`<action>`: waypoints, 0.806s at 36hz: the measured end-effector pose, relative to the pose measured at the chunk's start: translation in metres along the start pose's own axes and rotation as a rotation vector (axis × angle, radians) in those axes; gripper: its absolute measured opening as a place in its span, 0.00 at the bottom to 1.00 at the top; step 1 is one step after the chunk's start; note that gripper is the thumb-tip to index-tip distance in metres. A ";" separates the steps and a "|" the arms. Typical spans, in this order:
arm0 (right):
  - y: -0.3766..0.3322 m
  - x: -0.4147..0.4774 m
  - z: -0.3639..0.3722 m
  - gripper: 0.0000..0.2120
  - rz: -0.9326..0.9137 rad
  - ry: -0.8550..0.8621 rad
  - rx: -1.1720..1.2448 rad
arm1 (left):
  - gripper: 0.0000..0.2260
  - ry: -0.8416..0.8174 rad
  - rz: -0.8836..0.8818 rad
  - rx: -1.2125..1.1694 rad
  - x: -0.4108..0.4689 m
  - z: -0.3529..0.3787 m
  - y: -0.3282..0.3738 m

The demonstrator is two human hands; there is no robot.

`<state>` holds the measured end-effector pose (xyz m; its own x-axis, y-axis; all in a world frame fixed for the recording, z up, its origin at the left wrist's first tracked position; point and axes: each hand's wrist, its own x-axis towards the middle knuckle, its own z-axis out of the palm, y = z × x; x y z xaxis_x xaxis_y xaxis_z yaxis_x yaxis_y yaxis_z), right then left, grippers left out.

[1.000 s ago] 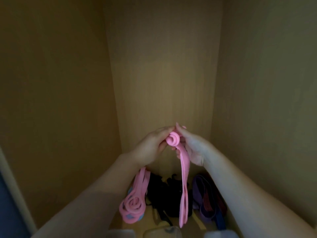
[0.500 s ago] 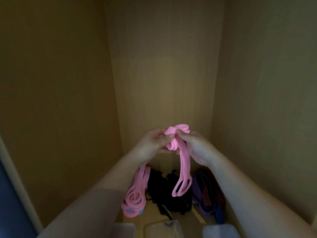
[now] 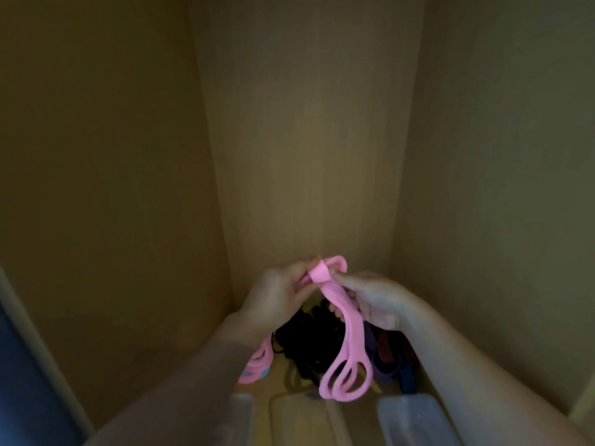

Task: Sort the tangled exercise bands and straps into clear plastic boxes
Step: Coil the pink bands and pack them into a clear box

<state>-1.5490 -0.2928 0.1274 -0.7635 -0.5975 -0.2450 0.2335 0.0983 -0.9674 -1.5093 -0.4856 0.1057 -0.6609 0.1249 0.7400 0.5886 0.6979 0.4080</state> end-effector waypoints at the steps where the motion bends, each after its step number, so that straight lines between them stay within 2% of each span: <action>1: 0.002 0.000 0.000 0.31 -0.005 -0.004 -0.012 | 0.19 0.002 0.042 0.051 -0.002 0.000 -0.001; 4: 0.004 0.000 0.009 0.29 -0.062 0.065 -0.037 | 0.15 0.054 0.153 0.200 -0.004 0.005 -0.003; 8: 0.011 0.007 0.022 0.23 -0.188 0.214 0.077 | 0.12 0.051 0.116 0.224 -0.002 0.009 0.007; 9: 0.014 0.008 0.021 0.22 -0.208 0.199 0.126 | 0.13 0.033 0.066 0.147 -0.002 0.008 0.010; 11: 0.019 0.005 0.015 0.16 -0.242 0.128 0.164 | 0.17 -0.057 -0.149 -0.174 -0.004 0.001 0.016; 13: 0.023 0.003 0.007 0.11 -0.280 0.064 0.080 | 0.18 -0.220 -0.364 -0.441 -0.003 -0.005 0.020; 15: 0.023 0.001 0.003 0.10 -0.304 0.030 -0.065 | 0.17 -0.364 -0.462 -0.526 0.000 -0.008 0.018; 17: 0.022 0.000 0.000 0.13 -0.302 0.030 -0.227 | 0.19 -0.461 -0.502 -0.575 0.002 -0.008 0.015; 20: 0.022 -0.001 -0.004 0.12 -0.276 0.024 -0.407 | 0.24 -0.543 -0.505 -0.502 -0.002 -0.007 0.006; 22: 0.026 -0.001 -0.002 0.09 -0.278 0.025 -0.460 | 0.27 -0.533 -0.462 -0.387 -0.006 -0.005 0.003; 25: 0.026 -0.003 0.006 0.09 -0.318 0.089 -0.469 | 0.28 -0.359 -0.458 -0.250 -0.016 0.002 0.000; 29: 0.027 0.002 0.016 0.21 -0.268 0.205 -0.413 | 0.25 -0.198 -0.404 0.026 -0.025 0.016 -0.003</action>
<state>-1.5348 -0.3040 0.1013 -0.8754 -0.4811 0.0467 -0.2108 0.2931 -0.9326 -1.5021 -0.4796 0.0767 -0.9130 -0.0304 0.4069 0.2552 0.7355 0.6276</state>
